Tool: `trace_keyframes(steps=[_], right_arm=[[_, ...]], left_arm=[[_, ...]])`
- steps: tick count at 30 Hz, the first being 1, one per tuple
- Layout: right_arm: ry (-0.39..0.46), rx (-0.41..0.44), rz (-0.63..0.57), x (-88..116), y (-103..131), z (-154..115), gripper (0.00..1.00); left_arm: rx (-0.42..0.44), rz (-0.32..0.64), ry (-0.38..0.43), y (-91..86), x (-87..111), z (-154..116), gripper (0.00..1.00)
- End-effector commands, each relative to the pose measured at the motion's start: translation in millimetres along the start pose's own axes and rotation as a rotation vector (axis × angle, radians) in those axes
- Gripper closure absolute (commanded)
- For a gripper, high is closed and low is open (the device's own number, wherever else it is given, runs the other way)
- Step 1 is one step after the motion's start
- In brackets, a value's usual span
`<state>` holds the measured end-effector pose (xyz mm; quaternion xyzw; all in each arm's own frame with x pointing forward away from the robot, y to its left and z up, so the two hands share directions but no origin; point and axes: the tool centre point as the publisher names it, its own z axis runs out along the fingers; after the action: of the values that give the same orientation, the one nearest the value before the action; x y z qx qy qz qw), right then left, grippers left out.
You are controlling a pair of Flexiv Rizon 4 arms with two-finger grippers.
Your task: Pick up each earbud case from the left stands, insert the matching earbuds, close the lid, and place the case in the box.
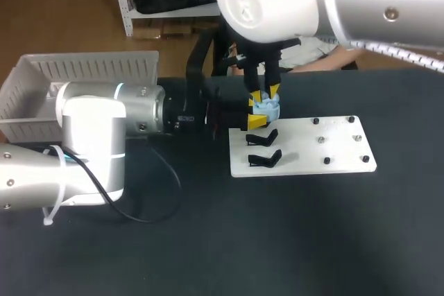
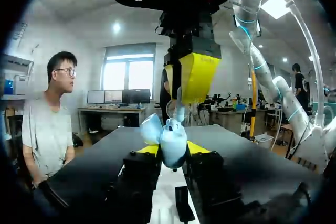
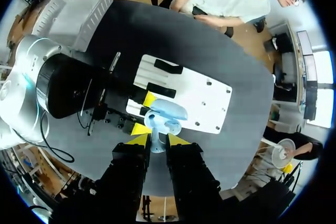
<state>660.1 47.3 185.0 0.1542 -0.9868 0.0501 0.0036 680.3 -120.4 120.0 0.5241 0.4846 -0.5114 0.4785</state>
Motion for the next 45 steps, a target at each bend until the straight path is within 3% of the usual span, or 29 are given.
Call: trace_keyframes(steps=[1,45], right_arm=[[-0.004,0.003,0.002,-1,2,2,1.00],[0.022,0.008,-0.010,-14,3,14,1.00]], left_arm=[[-0.010,0.004,-0.001,-2.8,0.0,1,1.00],[-0.010,0.004,-0.001,-2.8,0.0,1,1.00]])
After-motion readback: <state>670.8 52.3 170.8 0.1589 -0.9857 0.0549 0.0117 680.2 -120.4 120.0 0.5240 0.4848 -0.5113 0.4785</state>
